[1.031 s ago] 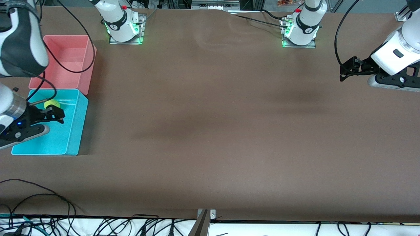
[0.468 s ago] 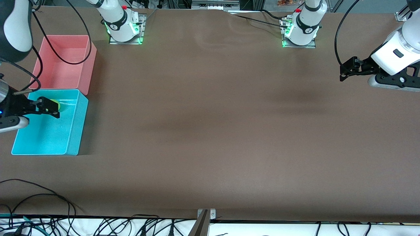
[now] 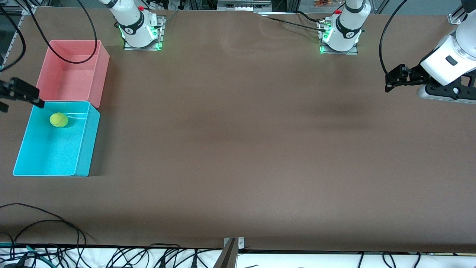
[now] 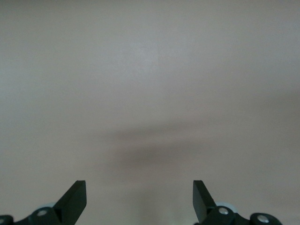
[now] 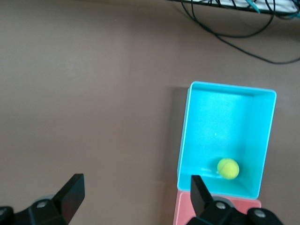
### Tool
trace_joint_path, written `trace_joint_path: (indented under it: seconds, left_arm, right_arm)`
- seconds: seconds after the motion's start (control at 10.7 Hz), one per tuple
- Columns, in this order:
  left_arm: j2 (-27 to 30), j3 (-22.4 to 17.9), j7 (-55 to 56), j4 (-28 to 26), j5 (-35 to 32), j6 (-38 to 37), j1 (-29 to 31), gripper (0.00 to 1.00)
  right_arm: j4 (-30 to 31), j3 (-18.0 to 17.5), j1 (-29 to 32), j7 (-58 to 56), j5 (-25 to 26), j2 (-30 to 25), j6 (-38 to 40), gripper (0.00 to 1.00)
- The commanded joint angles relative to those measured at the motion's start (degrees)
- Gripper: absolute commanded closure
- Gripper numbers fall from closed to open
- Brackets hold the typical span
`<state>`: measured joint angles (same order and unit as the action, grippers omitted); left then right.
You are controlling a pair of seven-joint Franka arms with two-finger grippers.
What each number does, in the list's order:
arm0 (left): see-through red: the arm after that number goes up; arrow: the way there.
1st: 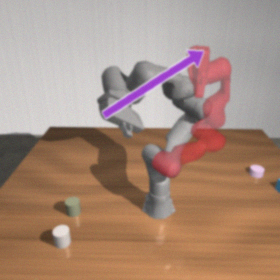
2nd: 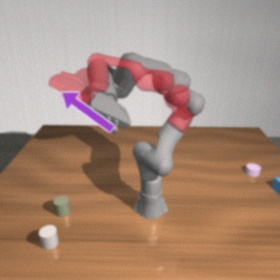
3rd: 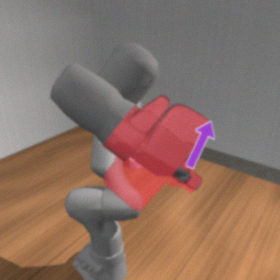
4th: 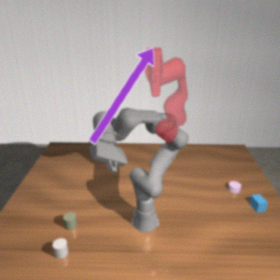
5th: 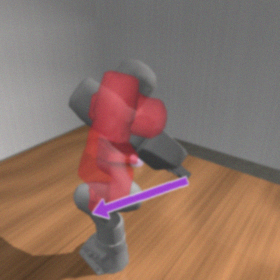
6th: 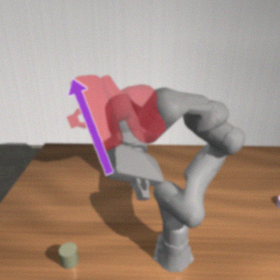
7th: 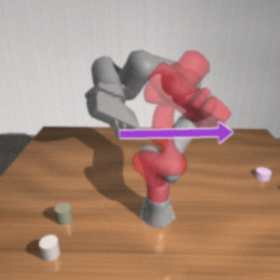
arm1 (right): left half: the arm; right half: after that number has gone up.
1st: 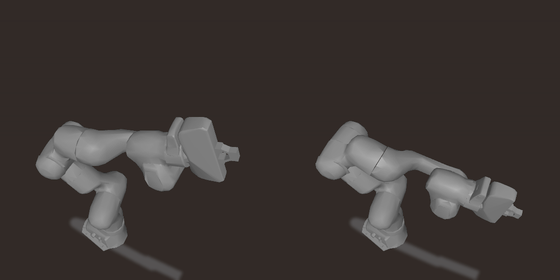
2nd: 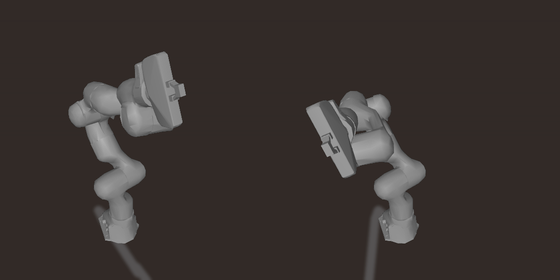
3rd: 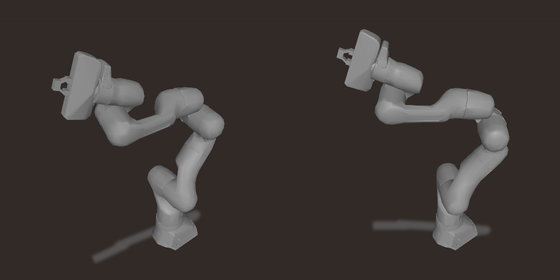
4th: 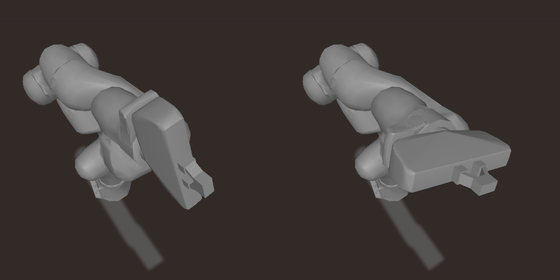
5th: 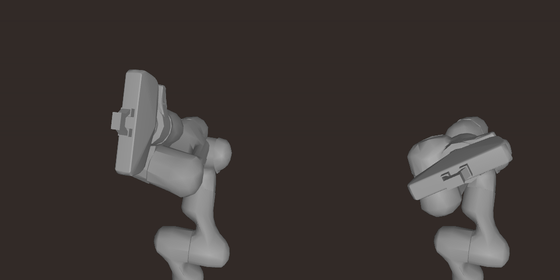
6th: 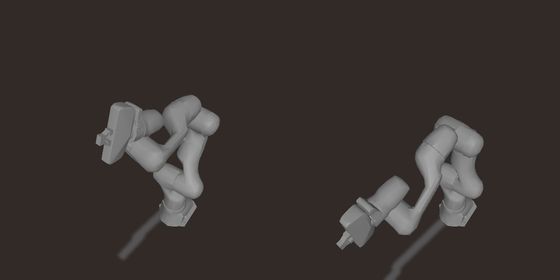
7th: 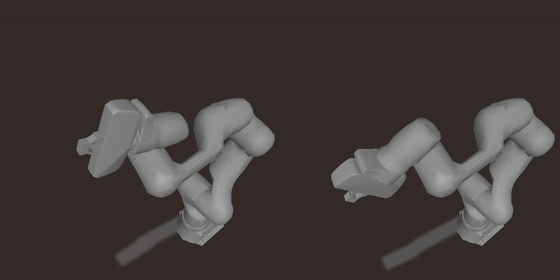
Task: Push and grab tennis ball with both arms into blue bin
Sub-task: 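Raise the right gripper out of the cyan bin and withdraw it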
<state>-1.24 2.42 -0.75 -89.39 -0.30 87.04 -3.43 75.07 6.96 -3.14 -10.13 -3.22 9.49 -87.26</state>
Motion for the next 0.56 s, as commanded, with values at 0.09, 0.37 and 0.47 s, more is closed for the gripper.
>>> trace_joint_path:
  seconds: [0.09, 0.37, 0.47]
  left_arm:
    - [-0.51, -0.13, 0.57, 1.59, -0.23, -1.26, -0.35, 0.0]
    - [-0.51, -0.13, 0.57, 1.59, -0.23, -1.26, -0.35, 0.0]
    - [-0.51, -0.13, 0.66, 1.59, -0.23, -1.26, -0.35, 0.0]
  right_arm:
    - [9.01, -3.18, 2.17, 5.03, -0.3, -9.82, 2.8, 0.0]
    - [15.01, -3.27, 2.26, 5.21, 0.93, -13.17, -0.8, 0.0]
    - [15.1, -3.27, 2.17, 5.12, 1.02, -13.27, -2.2, 0.0]
